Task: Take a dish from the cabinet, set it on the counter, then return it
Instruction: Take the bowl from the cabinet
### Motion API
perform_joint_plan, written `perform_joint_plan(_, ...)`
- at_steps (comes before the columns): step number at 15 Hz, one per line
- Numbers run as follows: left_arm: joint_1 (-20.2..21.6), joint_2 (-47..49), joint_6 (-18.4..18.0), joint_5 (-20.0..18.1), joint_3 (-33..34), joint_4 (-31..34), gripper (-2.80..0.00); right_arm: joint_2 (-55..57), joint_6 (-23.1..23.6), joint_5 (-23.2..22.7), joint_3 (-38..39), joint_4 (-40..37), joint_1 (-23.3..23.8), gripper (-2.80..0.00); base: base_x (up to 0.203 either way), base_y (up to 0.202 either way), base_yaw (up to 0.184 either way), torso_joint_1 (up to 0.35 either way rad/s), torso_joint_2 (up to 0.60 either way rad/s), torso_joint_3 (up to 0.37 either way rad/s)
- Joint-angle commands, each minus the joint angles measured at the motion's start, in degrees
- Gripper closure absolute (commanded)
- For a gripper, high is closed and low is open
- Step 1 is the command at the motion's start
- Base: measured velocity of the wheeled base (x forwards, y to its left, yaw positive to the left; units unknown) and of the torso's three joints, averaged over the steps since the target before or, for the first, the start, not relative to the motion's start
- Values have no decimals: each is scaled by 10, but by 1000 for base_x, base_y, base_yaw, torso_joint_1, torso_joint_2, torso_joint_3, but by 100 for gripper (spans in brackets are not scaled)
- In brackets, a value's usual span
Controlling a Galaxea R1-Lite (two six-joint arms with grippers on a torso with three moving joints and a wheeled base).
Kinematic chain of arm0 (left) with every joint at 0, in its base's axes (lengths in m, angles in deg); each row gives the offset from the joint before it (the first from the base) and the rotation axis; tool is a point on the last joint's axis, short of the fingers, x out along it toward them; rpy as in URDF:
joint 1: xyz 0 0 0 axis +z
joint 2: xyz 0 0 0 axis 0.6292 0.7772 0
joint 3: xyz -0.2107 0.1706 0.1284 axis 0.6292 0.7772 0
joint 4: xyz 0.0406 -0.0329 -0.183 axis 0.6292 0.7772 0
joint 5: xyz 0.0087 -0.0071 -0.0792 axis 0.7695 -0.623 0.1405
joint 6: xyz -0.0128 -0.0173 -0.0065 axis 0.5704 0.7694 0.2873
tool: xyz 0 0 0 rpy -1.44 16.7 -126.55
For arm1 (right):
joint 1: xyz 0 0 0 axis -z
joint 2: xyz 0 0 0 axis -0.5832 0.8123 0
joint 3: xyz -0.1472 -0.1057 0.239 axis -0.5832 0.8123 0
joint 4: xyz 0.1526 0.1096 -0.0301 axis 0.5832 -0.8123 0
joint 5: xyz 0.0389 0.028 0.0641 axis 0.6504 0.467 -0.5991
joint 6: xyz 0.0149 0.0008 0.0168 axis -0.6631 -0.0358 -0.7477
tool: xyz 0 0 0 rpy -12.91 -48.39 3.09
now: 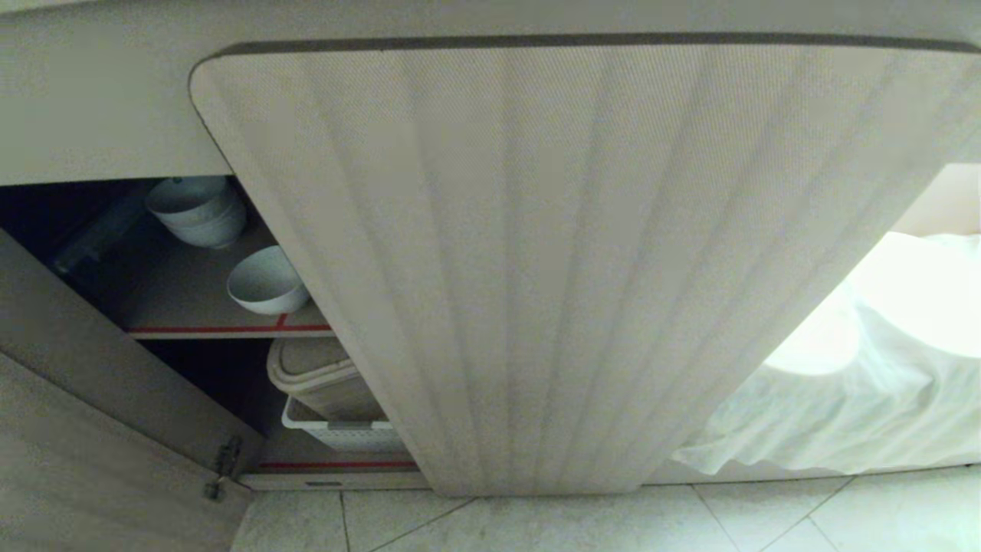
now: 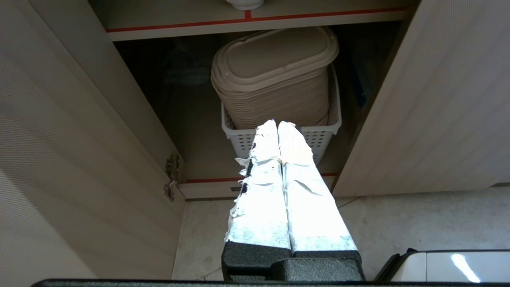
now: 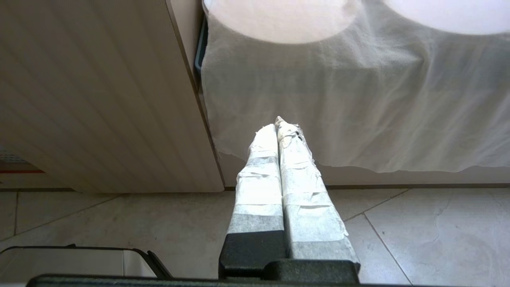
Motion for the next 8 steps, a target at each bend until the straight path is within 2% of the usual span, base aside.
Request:
perform_joint_plan(1, 0, 0, 0, 0, 0, 0, 0, 0, 0, 0, 0, 0, 0, 0, 0, 0, 0, 0, 0, 0)
perform_joint_plan(6, 0, 0, -1, -5, 0, -1, 0, 0, 0, 0, 0, 0, -1, 0, 0, 0, 0, 0, 0, 0)
perform_joint_plan(8, 0, 0, -25, -8, 0, -2, 0, 0, 0, 0, 0, 0, 0, 0, 0, 0, 0, 0, 0, 0)
